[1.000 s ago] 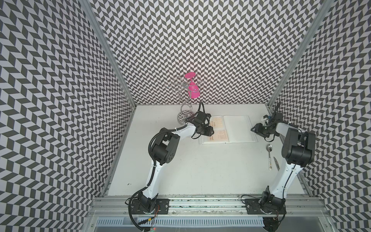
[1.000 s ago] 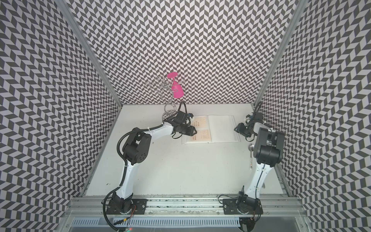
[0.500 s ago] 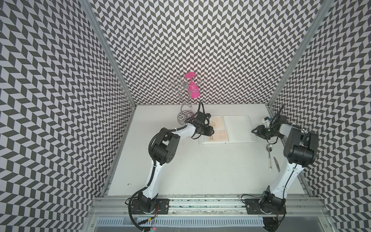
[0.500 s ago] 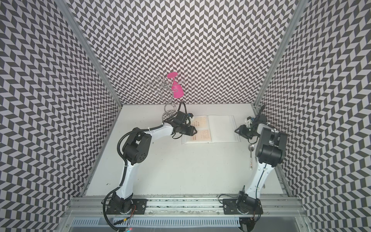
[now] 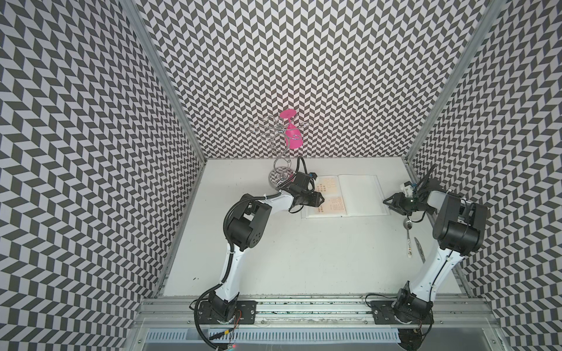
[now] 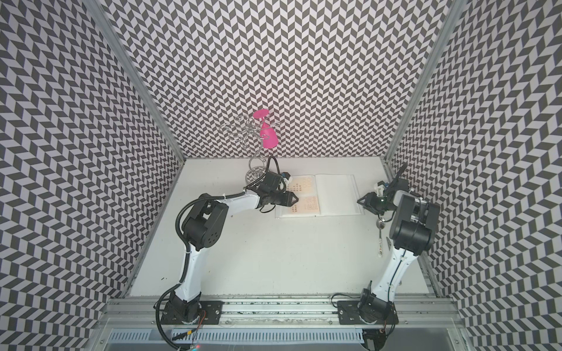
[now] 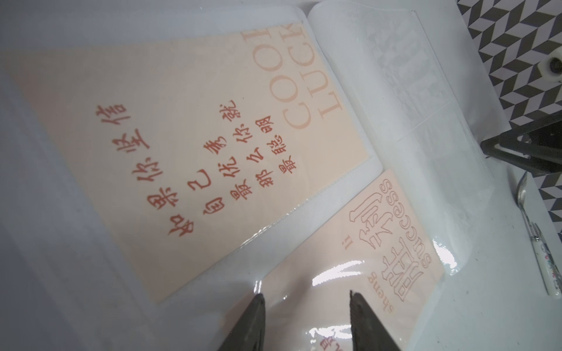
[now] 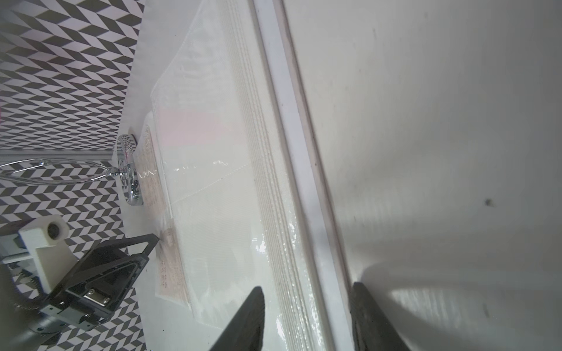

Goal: Place the photos into the photo albums
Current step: Move the photo album to the center of the board.

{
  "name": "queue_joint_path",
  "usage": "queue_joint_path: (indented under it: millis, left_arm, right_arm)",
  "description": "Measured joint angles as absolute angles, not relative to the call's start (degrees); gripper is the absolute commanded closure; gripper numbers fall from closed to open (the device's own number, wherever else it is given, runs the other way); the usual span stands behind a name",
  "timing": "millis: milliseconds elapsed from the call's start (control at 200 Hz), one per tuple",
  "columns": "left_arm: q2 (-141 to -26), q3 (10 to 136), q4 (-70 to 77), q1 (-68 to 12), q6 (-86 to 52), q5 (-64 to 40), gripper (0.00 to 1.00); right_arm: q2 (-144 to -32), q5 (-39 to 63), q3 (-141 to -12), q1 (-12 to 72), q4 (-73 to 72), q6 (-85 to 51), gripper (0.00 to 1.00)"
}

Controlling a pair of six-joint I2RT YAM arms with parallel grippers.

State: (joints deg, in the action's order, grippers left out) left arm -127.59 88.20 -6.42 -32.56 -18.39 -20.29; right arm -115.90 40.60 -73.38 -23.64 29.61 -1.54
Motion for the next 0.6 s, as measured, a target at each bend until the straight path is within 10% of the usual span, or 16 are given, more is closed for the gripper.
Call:
queue_joint_path:
  millis: [601]
  left_arm:
    - [-122.3,78.8,-2.5,-29.0,-19.7,-22.8,0.53]
  right_arm:
    - [-106.0,47.0,-54.7,-21.0,17.6,-5.6,0.53]
